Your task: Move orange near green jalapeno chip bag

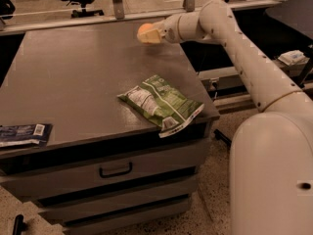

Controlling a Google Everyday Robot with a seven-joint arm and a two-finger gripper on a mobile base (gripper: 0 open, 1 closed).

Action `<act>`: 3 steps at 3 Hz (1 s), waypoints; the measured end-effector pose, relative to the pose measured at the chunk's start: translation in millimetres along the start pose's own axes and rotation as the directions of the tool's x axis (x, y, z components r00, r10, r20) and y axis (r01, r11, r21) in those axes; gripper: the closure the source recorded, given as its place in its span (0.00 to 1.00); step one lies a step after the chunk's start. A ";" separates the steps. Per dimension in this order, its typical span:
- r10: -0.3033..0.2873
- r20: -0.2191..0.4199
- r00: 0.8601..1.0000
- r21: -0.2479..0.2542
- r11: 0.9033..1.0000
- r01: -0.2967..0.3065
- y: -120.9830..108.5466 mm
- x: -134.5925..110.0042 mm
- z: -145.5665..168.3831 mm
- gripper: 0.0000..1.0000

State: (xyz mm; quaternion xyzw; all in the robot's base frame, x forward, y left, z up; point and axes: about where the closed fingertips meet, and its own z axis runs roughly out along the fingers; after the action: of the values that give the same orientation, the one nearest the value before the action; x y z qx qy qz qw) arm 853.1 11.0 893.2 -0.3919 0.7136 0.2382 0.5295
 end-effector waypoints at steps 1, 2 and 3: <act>-0.085 0.047 0.995 -0.015 0.996 0.085 -4.1 -25.4 -43.1 0.87; -0.198 0.057 0.979 -0.063 0.978 0.201 6.5 -42.0 -75.0 1.00; -0.292 0.048 0.955 -0.187 0.937 0.296 38.1 -33.7 -83.7 1.00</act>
Offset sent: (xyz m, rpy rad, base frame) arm -0.0833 -0.0664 0.0926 -0.1754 -0.2478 0.2907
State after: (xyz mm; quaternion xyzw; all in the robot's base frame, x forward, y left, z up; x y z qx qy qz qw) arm 779.0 -19.8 949.4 -0.5411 0.6154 0.2280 0.5258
